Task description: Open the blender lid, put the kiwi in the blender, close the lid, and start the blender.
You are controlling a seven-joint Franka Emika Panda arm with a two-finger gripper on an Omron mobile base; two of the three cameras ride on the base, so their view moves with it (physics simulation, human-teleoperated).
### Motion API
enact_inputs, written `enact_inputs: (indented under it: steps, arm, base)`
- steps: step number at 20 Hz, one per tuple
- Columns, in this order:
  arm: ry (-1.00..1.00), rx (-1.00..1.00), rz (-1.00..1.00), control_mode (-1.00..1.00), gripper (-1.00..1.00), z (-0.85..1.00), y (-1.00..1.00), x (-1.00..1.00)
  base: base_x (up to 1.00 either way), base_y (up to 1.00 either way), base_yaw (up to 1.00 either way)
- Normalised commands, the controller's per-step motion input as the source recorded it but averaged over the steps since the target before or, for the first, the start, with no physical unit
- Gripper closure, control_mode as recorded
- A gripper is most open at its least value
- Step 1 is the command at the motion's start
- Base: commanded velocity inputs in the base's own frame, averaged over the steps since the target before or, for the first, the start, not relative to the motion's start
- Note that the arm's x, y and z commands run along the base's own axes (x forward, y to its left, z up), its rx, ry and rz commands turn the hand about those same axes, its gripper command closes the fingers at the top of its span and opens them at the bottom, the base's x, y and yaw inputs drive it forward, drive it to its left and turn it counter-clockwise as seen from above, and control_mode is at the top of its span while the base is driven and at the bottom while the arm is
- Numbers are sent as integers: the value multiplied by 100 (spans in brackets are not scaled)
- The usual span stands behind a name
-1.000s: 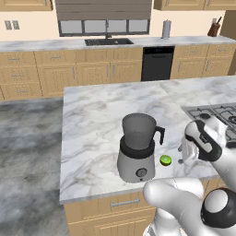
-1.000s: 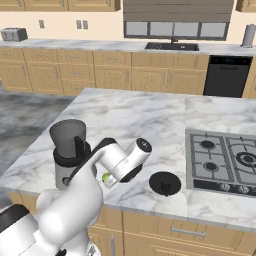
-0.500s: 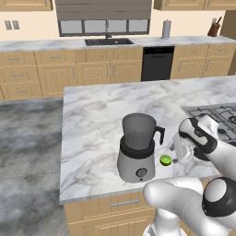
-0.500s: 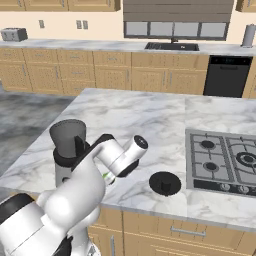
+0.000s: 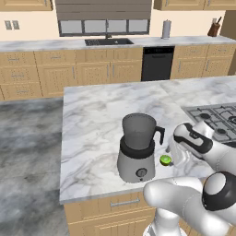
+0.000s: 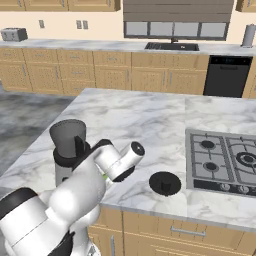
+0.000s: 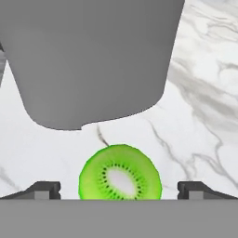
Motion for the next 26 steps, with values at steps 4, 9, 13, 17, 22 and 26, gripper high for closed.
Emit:
enact_inputs:
  steps: [4,9,13,17,22,26]
  arm:
    - [-7,1,2,-100,-100,-13,0,14]
    - [-2,0,2,-100,-100,-24,0,6]
    - [0,0,0,-100,-100,-17,5,2]
    - [0,0,0,-100,100,-2,20,1]
    - [0,0,0,-100,100,0,15,0]
    - [-10,0,0,-100,100,50,-4,0]
  base:
    - [0,0,0]
    - [0,0,0]
    - [0,0,0]
    - [0,0,0]
    - [0,0,0]
    - [0,0,0]
